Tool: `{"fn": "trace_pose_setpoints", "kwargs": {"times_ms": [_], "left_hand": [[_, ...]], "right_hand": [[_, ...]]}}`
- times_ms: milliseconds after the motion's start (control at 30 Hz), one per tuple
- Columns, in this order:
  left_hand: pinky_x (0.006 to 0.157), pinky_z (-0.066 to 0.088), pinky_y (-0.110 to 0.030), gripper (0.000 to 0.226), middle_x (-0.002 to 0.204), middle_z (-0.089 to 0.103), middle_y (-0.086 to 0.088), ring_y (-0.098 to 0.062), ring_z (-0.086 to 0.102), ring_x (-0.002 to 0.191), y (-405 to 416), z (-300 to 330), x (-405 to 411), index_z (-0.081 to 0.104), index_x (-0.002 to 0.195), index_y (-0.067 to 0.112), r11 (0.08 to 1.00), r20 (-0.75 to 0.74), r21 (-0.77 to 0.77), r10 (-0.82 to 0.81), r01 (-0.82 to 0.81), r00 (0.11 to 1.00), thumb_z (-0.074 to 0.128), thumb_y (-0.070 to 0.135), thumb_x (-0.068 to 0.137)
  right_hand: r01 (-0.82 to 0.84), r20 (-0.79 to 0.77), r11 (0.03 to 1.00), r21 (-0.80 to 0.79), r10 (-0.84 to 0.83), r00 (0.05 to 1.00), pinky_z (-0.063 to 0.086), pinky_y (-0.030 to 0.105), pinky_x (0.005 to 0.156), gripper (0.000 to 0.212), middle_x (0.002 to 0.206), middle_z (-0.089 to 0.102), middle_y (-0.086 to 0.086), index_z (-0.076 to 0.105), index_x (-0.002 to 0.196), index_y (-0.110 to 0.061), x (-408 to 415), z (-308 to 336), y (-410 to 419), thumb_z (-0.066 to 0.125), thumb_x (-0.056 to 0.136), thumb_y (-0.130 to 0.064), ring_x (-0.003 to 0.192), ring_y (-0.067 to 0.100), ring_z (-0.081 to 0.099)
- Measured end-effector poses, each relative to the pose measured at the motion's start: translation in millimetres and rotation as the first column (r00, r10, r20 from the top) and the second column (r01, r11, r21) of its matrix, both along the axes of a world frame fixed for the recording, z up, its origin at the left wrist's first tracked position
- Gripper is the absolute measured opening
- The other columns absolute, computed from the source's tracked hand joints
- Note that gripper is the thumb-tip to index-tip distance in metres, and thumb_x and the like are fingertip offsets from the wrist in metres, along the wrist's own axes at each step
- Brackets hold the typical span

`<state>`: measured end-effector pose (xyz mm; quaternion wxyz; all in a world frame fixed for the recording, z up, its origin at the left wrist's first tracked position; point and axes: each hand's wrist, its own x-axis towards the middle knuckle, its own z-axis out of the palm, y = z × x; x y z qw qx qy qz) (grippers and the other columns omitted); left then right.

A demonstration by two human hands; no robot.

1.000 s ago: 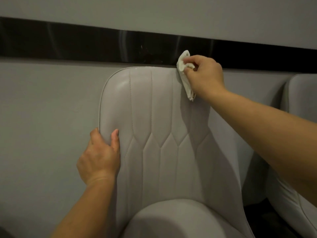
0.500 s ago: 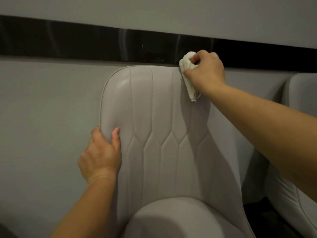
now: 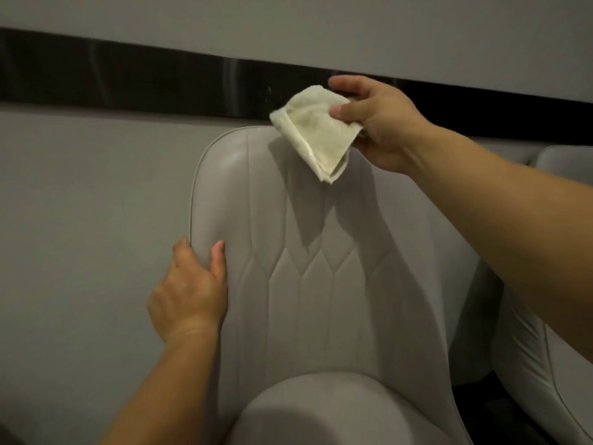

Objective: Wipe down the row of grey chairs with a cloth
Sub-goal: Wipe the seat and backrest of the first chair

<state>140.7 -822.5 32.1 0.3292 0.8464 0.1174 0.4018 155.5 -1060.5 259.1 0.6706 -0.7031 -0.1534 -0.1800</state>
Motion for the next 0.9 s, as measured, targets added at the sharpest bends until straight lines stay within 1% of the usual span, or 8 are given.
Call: {"fn": "trace_pose_setpoints", "kwargs": {"times_ms": [67, 167, 300, 367, 467, 567, 700, 900], "left_hand": [[0.061, 0.036, -0.043, 0.065, 0.099, 0.066, -0.028, -0.050, 0.062, 0.080, 0.6, -0.7, 1.0, 0.050, 0.124, 0.007, 1.000, -0.008, 0.005, 0.002, -0.002, 1.000, 0.037, 0.062, 0.092], [0.062, 0.039, -0.045, 0.068, 0.101, 0.066, -0.028, -0.050, 0.063, 0.082, 0.9, -1.1, 1.6, 0.049, 0.126, 0.008, 1.000, -0.016, 0.017, 0.009, -0.009, 1.000, 0.034, 0.064, 0.091], [0.065, 0.044, -0.049, 0.070, 0.102, 0.066, -0.030, -0.052, 0.062, 0.082, -0.8, 0.3, 0.0, 0.049, 0.128, 0.007, 1.000, 0.000, 0.012, 0.004, -0.004, 1.000, 0.033, 0.064, 0.090], [0.065, 0.044, -0.049, 0.068, 0.101, 0.066, -0.030, -0.052, 0.062, 0.082, -0.7, 1.1, -0.6, 0.049, 0.128, 0.007, 1.000, -0.010, 0.015, 0.003, -0.003, 1.000, 0.036, 0.062, 0.091], [0.065, 0.044, -0.049, 0.068, 0.100, 0.066, -0.030, -0.052, 0.062, 0.081, -0.5, 1.5, -0.3, 0.049, 0.128, 0.007, 1.000, -0.008, 0.009, 0.000, 0.000, 1.000, 0.037, 0.062, 0.090], [0.062, 0.044, -0.049, 0.065, 0.097, 0.066, -0.030, -0.052, 0.062, 0.076, -0.7, 1.5, -0.8, 0.050, 0.123, 0.005, 1.000, -0.002, 0.013, -0.010, 0.010, 1.000, 0.039, 0.061, 0.091], [0.060, 0.044, -0.047, 0.064, 0.094, 0.066, -0.029, -0.051, 0.062, 0.074, -0.9, 1.6, -0.7, 0.051, 0.121, 0.006, 1.000, 0.004, 0.012, -0.014, 0.014, 1.000, 0.037, 0.062, 0.090], [0.061, 0.044, -0.048, 0.069, 0.097, 0.067, -0.028, -0.051, 0.062, 0.075, -0.3, 1.6, -0.8, 0.051, 0.125, 0.006, 1.000, 0.009, 0.022, -0.009, 0.009, 1.000, 0.034, 0.063, 0.089]], "right_hand": [[0.203, 0.097, 0.970, -0.133, -0.191, 0.977, 0.057, 0.030, 0.072, 0.033, 0.102, 0.070, 0.005, 0.067, 0.115, -0.016, 10.2, -0.3, -0.7, 0.068, 0.087, 0.000, 0.092, 0.022, 0.072], [0.696, 0.387, 0.488, -0.527, -0.591, 0.708, 0.048, 0.029, 0.078, 0.026, 0.107, 0.064, -0.002, 0.064, 0.118, -0.025, 28.6, -7.6, -10.0, 0.064, 0.092, -0.019, 0.102, 0.018, 0.062], [0.842, 0.749, 0.008, -0.539, -0.452, 0.484, 0.040, 0.041, 0.086, 0.035, 0.124, 0.052, 0.011, 0.055, 0.127, -0.020, 40.5, -21.9, -14.3, 0.059, 0.093, -0.024, 0.109, 0.032, 0.050], [0.876, 0.867, -0.103, -0.471, -0.237, 0.438, 0.038, 0.046, 0.084, 0.027, 0.118, 0.053, 0.017, 0.059, 0.119, -0.013, 42.2, -33.3, -7.8, 0.058, 0.092, -0.020, 0.104, 0.038, 0.049], [0.856, 0.853, -0.048, -0.515, -0.126, 0.506, 0.038, 0.043, 0.086, 0.025, 0.114, 0.060, 0.013, 0.064, 0.114, -0.011, 43.6, -51.8, -1.4, 0.049, 0.099, -0.024, 0.098, 0.032, 0.051], [0.825, 0.803, 0.069, -0.562, -0.196, 0.563, 0.030, 0.044, 0.111, 0.048, 0.129, 0.055, 0.009, 0.061, 0.126, -0.016, 45.0, -60.7, -4.2, 0.039, 0.097, -0.046, 0.118, 0.027, 0.048], [0.731, 0.707, 0.030, -0.682, -0.226, 0.670, -0.002, 0.054, 0.122, 0.088, 0.165, 0.007, 0.005, 0.012, 0.159, -0.023, 51.4, -76.5, 7.3, 0.017, 0.091, -0.079, 0.152, 0.023, 0.001], [0.745, 0.704, 0.197, -0.637, -0.246, 0.667, 0.008, 0.048, 0.121, 0.065, 0.167, 0.010, -0.001, 0.016, 0.157, -0.036, 56.7, -80.7, 36.1, 0.016, 0.099, -0.065, 0.153, 0.021, 0.003]]}}
